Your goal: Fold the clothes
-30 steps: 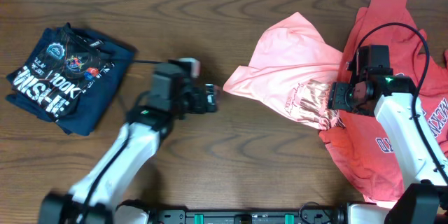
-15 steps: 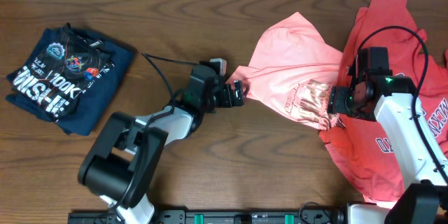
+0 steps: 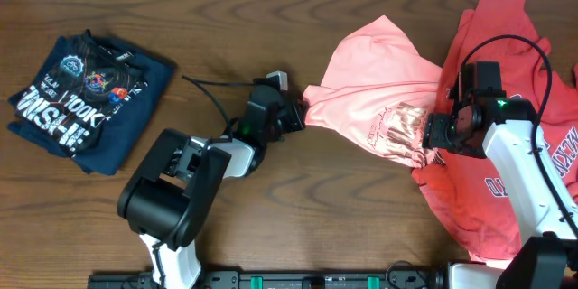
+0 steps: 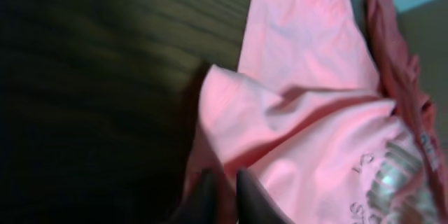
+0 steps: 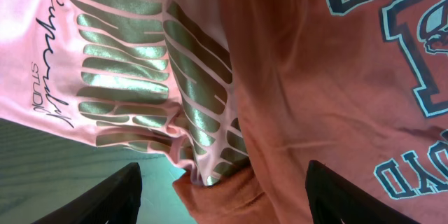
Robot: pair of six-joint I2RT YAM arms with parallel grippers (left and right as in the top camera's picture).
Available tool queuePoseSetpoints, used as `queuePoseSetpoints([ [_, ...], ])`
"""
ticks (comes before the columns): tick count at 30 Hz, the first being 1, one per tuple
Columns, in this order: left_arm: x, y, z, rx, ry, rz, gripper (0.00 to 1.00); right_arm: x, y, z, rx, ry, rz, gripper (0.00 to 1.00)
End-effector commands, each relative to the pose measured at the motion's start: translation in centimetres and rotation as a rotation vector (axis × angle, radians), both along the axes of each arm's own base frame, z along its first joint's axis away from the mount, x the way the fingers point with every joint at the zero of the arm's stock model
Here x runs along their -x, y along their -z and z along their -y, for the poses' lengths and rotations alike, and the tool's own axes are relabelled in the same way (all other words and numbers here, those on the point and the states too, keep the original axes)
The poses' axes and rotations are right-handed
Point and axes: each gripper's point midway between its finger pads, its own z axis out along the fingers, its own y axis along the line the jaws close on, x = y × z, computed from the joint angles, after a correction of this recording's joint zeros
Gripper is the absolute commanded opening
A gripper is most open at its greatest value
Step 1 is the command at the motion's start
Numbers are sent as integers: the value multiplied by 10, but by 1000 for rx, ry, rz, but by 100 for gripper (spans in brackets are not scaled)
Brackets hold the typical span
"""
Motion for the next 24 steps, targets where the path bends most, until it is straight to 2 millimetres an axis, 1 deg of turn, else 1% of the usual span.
queuePoseSetpoints([
  [1, 7, 3, 9, 14, 8, -25, 6, 2, 1, 4, 4, 26, -5, 73],
  [3, 7, -3, 11, 29, 19, -16, 6, 2, 1, 4, 4, 26, -4, 72],
  [5, 1, -15, 6, 43, 14, 7, 6, 1, 1, 4, -1, 29, -2, 69],
  [8, -12, -47, -10, 77, -1, 73, 6, 2, 1, 0, -27, 12, -6, 62],
  [10, -18, -68, -22, 104, -15, 104, 6, 3, 1, 0, -24, 6, -8, 61],
  [12, -17, -79, -30, 116, -15, 100, 6, 2, 1, 1, -22, 7, -5, 61],
  [13, -15, -79, -32, 113, -15, 81, 6, 1, 1, 1, -23, 11, -2, 61],
  [15, -5, -69, -36, 84, -18, 18, 6, 1, 1, 1, -24, 17, -1, 61],
  [20, 23, -25, -38, 7, -12, -176, 6, 2, 1, 1, -24, 18, -5, 62],
  [21, 28, -18, -38, -8, -12, -205, 21, 2, 1, 1, -24, 18, -5, 62],
  [22, 31, -12, -38, -18, -9, -223, 51, 2, 1, 1, -24, 18, -5, 63],
  [23, 35, -7, -35, -26, -2, -236, 72, 2, 1, 1, -24, 18, -5, 64],
  [24, 37, -3, -33, -31, 6, -246, 88, 2, 1, 1, -24, 18, -5, 64],
])
